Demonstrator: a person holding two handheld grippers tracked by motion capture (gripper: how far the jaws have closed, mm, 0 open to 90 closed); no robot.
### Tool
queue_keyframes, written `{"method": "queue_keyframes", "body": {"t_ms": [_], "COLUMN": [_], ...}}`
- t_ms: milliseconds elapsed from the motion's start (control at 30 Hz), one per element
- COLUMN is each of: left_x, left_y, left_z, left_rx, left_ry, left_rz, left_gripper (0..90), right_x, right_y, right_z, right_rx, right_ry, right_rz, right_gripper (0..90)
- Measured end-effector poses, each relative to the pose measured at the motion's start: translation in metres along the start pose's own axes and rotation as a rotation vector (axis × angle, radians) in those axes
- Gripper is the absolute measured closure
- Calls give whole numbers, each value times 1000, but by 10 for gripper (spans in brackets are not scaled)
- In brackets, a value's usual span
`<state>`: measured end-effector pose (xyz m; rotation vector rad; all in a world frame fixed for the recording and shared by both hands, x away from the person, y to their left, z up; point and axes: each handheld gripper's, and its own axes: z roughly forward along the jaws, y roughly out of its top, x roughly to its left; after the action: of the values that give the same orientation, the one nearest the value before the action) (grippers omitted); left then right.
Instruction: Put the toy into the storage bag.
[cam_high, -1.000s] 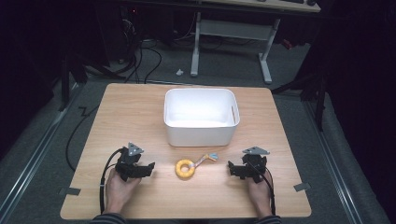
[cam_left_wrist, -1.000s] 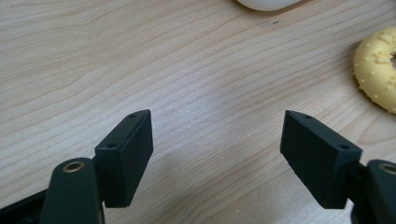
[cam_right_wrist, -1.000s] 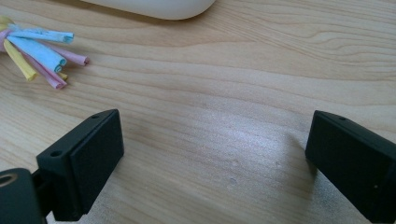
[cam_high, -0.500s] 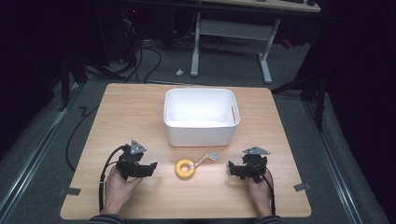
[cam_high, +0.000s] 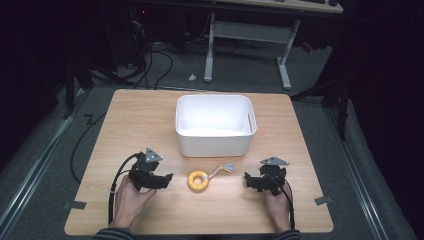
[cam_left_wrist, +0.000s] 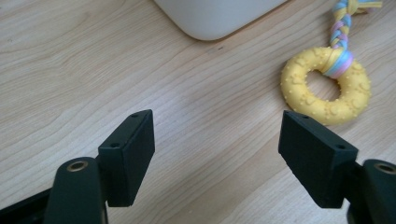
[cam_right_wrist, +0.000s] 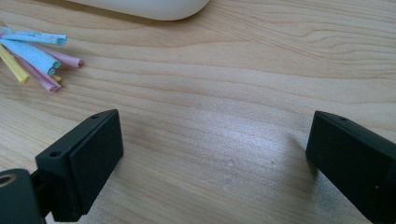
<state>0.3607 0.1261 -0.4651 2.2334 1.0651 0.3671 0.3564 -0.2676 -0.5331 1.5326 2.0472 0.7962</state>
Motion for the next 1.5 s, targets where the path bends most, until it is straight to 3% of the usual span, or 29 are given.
{"method": "queue_keyframes", "body": {"t_ms": [467,567,700,1267,1500], "left_x": [-17,-19,-24,-47,-53], "left_y": [18,21,25,42,47], "left_z": [8,12,18,37,50], "left_rx": [12,5,16,77,133], "left_ry": [-41,-74,-89,-72,-78], "left_rz": [44,26,33,107,134], "left_gripper": [299,299,299,297,319], "right_x": [0,0,0,0,0], "right_y": [0,0,0,0,0], "right_z": [0,0,0,0,0], "right_rx": [0,0,0,0,0], "right_ry": [0,1,0,5,8], "right_rz": [0,0,0,-6,-9], "right_gripper": [37,37,38,39,40]}}
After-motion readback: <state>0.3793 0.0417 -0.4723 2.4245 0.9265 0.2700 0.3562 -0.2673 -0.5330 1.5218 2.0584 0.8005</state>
